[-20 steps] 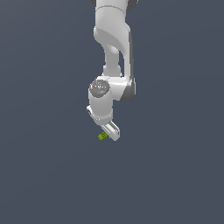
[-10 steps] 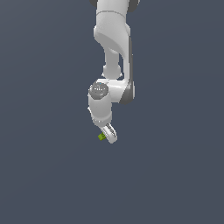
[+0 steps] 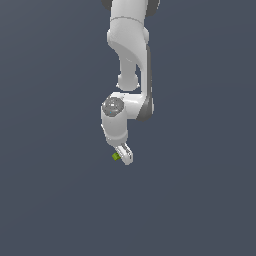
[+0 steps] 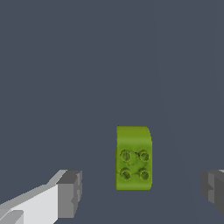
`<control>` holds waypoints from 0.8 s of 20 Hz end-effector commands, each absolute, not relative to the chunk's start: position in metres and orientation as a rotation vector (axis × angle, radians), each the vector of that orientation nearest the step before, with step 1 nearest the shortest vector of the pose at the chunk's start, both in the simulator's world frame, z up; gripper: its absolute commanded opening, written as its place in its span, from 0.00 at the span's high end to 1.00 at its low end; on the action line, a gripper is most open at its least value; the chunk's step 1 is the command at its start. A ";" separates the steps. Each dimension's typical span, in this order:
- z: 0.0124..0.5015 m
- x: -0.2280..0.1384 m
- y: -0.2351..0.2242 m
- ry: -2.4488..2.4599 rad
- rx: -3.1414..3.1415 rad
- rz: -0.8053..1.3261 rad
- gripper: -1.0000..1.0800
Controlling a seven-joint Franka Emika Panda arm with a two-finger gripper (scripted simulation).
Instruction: Pick up the object and move it to a goal position.
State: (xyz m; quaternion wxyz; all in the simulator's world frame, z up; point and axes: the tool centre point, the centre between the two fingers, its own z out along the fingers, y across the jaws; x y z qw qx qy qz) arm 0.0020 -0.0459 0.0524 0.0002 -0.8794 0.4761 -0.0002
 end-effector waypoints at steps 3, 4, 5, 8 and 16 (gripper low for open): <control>0.031 0.001 -0.046 1.499 -2.761 0.001 0.04; 0.026 0.001 -0.046 1.500 -2.760 0.001 0.04; 0.022 0.001 -0.046 1.501 -2.760 0.001 0.04; 0.014 0.001 -0.046 1.501 -2.760 0.000 0.04; 0.012 0.002 -0.046 1.501 -2.760 0.000 1.00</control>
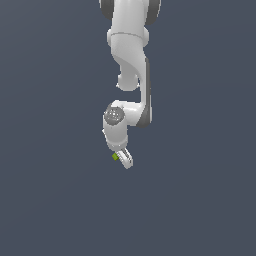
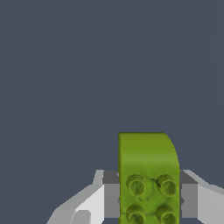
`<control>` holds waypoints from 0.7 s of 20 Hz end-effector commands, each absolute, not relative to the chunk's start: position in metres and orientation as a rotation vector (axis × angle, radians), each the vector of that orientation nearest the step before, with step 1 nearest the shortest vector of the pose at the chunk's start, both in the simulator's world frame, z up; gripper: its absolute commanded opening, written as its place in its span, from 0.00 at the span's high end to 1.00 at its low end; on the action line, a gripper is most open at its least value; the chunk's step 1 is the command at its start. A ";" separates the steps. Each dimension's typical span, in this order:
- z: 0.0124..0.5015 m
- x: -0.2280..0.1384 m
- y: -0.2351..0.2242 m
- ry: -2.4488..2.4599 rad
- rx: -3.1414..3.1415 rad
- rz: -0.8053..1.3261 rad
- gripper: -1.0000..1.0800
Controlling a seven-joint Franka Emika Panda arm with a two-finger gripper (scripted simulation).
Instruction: Pick up the object and move it to a goal position.
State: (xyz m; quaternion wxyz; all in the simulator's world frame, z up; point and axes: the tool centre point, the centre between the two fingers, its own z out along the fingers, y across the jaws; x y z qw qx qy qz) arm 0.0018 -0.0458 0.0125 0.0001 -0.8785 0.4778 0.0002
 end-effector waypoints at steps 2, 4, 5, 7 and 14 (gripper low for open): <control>0.012 0.002 -0.046 1.501 -2.760 0.000 1.00; 0.012 0.002 -0.046 1.501 -2.760 0.000 1.00; 0.012 0.002 -0.046 1.501 -2.760 0.000 1.00; 0.012 0.002 -0.046 1.501 -2.760 0.000 1.00; 0.012 0.013 -0.026 1.501 -2.760 0.000 1.00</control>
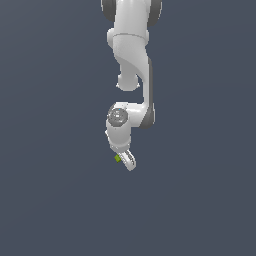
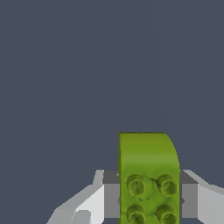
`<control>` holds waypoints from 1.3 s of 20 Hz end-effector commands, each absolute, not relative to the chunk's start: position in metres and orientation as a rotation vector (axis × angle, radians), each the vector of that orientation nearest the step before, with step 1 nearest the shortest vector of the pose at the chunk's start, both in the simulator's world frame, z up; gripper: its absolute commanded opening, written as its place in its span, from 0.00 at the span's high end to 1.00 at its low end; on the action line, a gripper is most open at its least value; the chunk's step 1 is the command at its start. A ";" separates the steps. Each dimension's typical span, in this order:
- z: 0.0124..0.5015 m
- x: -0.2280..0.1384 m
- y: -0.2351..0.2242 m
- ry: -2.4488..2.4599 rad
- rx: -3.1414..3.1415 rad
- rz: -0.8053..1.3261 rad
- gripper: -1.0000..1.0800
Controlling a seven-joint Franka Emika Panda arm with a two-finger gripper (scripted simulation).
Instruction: Pick up the object and move it to a goal position.
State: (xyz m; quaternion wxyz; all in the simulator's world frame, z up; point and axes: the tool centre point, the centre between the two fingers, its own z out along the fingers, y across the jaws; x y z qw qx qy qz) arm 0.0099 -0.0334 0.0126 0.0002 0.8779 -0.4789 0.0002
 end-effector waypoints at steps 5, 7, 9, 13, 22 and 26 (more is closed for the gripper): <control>0.013 0.030 0.003 -1.501 2.760 0.000 1.00; 0.013 0.038 0.017 -1.501 2.760 0.000 1.00; 0.013 0.046 0.032 -1.501 2.760 0.000 1.00; 0.013 0.064 0.064 -1.501 2.760 0.000 1.00; 0.013 0.099 0.121 -1.501 2.760 0.000 1.00; 0.013 0.111 0.141 -1.501 2.760 0.000 1.00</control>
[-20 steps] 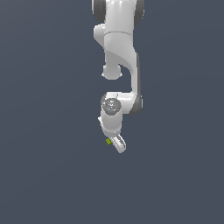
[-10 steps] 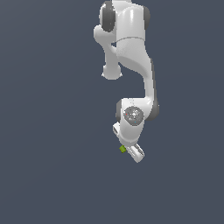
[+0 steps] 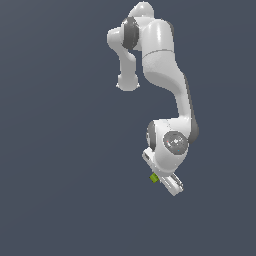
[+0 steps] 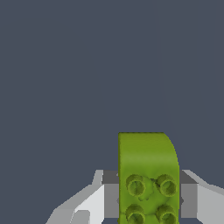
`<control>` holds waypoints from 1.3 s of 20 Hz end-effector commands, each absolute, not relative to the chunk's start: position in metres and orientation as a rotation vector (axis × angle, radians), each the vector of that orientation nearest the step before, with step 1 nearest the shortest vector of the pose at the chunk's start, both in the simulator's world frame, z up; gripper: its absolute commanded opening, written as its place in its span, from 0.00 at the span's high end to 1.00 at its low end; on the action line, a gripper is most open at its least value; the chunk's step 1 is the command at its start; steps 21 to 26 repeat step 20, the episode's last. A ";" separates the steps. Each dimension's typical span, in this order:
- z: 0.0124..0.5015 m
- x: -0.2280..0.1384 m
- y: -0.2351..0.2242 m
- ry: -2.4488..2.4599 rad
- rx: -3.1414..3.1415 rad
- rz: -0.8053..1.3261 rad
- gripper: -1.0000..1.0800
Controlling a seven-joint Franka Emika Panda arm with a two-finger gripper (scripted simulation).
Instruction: Pick up the object and move it to a goal position.
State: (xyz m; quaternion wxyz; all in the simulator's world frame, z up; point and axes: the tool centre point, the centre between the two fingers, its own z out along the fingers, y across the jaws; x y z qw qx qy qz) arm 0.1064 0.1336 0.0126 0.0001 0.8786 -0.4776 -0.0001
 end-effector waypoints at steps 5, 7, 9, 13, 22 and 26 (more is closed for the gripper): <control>0.013 0.123 0.160 -1.501 2.760 0.000 1.00; 0.013 0.127 0.165 -1.501 2.760 0.000 1.00; 0.013 0.130 0.169 -1.501 2.760 0.000 1.00; 0.013 0.134 0.174 -1.501 2.760 0.000 1.00; 0.013 0.136 0.178 -1.501 2.760 0.000 1.00; 0.013 0.136 0.178 -1.501 2.760 0.000 1.00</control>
